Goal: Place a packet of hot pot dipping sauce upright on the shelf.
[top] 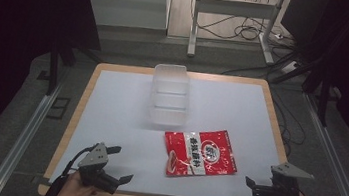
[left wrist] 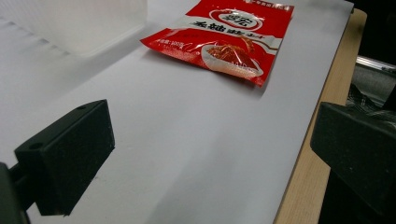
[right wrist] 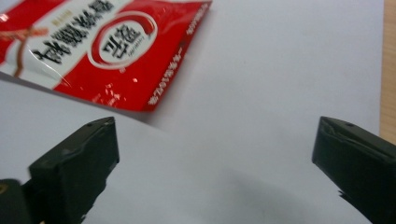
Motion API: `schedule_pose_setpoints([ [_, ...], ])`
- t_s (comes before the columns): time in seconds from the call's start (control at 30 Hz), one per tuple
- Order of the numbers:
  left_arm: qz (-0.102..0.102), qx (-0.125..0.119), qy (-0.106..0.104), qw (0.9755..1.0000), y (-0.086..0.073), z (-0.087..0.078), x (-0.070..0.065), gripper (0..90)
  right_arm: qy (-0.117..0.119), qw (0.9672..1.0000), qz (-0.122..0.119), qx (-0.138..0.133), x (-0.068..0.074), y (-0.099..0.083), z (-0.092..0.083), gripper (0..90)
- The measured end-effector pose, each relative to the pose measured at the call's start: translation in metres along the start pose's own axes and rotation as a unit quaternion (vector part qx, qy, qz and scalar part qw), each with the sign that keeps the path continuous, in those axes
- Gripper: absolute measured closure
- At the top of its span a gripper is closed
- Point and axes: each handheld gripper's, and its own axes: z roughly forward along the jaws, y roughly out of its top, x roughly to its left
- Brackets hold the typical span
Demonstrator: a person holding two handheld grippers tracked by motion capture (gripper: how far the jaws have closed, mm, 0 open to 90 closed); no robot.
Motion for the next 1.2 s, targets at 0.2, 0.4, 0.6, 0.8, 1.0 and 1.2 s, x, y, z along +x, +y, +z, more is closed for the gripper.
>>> schedule_pose_setpoints([
  [0.2,-0.003,-0.001,-0.002,1.0,0.0,-0.001,0.001,0.0,-0.012,0.9996,-0.023,-0.01,0.001,0.001,0.001,0.0],
  [0.4,-0.002,0.003,-0.004,1.0,0.0,0.0,-0.001,0.0,-0.014,0.9995,-0.029,-0.003,0.0,0.0,0.004,0.0],
  [0.6,-0.004,0.001,-0.004,1.0,0.0,-0.001,0.0,0.0,-0.01,0.9996,-0.027,-0.002,-0.001,-0.001,0.006,0.0],
  [0.8,-0.002,0.002,-0.003,1.0,0.0,0.0,-0.001,0.0,-0.013,0.9995,-0.029,0.001,0.0,0.0,0.007,0.0],
  [1.0,0.0,0.003,-0.003,1.0,0.0,0.0,-0.001,0.0,-0.012,0.9996,-0.026,-0.001,0.002,0.001,0.008,0.0],
  [1.2,0.0,0.004,-0.004,1.0,0.0,0.0,-0.001,0.0,-0.011,0.9994,-0.031,-0.005,0.007,0.005,0.011,0.0],
])
